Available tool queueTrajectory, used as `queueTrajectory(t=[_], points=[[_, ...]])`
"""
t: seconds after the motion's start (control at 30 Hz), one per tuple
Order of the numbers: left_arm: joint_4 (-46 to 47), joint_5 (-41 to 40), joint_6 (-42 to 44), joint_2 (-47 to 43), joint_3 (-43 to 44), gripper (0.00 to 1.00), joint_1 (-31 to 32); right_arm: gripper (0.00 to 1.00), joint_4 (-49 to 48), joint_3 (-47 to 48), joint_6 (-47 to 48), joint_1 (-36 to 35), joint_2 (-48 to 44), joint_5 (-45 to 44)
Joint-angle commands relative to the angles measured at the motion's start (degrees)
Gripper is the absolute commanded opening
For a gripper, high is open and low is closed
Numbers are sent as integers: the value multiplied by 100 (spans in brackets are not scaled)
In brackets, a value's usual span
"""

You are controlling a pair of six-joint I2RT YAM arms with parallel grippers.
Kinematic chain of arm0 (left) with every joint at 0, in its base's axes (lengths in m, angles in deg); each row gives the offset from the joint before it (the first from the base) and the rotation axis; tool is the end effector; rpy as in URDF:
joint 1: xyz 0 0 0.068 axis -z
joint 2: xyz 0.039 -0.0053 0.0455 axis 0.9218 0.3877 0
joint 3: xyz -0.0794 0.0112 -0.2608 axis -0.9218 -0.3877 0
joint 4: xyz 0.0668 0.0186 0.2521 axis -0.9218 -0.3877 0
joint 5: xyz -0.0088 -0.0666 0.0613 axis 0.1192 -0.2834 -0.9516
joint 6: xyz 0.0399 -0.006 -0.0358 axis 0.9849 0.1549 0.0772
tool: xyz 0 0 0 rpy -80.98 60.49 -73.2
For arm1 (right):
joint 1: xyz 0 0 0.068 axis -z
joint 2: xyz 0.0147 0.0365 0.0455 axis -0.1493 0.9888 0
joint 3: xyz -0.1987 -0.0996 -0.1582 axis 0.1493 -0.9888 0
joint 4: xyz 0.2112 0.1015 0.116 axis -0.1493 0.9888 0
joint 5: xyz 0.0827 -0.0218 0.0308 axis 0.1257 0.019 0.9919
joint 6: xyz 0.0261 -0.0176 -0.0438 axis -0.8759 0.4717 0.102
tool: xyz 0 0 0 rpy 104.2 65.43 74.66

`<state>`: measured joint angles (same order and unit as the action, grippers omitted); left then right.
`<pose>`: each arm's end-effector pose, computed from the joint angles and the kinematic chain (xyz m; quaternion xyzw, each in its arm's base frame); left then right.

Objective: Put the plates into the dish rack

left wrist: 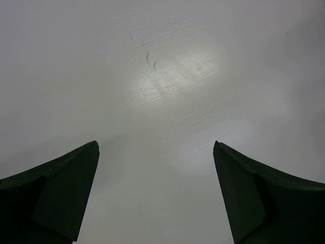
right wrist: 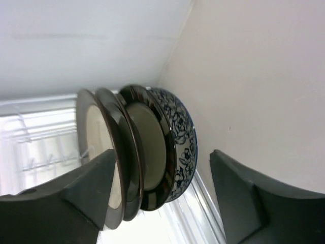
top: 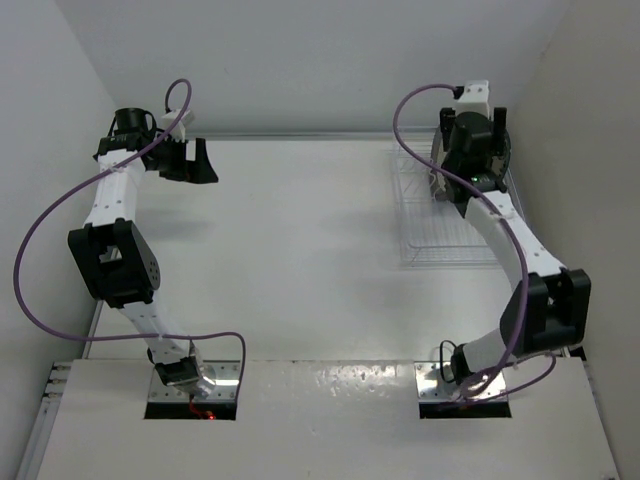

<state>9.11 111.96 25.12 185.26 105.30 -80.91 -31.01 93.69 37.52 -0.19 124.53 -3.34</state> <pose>0.3902 0.0733 0.3229 0.0961 0.9008 -0.2184 0.3627 0.3610 0.0325 0.3495 0.1133 0.7313 -0.2589 0.6208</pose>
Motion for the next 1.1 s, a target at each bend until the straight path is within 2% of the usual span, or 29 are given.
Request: queueTrajectory(t=[0.0, 0.03, 0.13, 0.17, 0.2, 0.27, 0.5, 0.53, 0.77, 1.07], points=[[22, 172, 61, -236, 159, 100, -70, 76, 470, 306, -402, -54, -510, 438], [22, 172, 61, -236, 159, 100, -70, 85, 734, 211, -501, -54, -876, 563], [22, -64, 61, -236, 159, 100, -70, 100, 1611, -44, -1079, 94, -1597, 1240], [22, -161, 61, -236, 98, 100, -9, 100, 1859, -80, -1351, 148, -1888, 1537], [22, -362, 61, -288, 97, 100, -8, 100, 2566, -167, -1702, 279, -2030, 1740], [22, -609, 113, -289, -25, 100, 176, 100, 2984, -491, -2177, 499, -2608, 1882], [22, -829, 61, -236, -87, 100, 659, 100, 4383, -1933, -3401, 851, -4165, 1812], [22, -934, 61, -236, -87, 100, 712, 100, 4810, -2100, -3741, 842, -4350, 1865], [180, -1251, 8, -332, -438, 100, 1151, 100, 5938, -2901, -5201, 842, -5194, 1813], [391, -1366, 8, -640, -1036, 100, 1284, 100, 6651, -3402, -5880, 851, -6091, 1505]])
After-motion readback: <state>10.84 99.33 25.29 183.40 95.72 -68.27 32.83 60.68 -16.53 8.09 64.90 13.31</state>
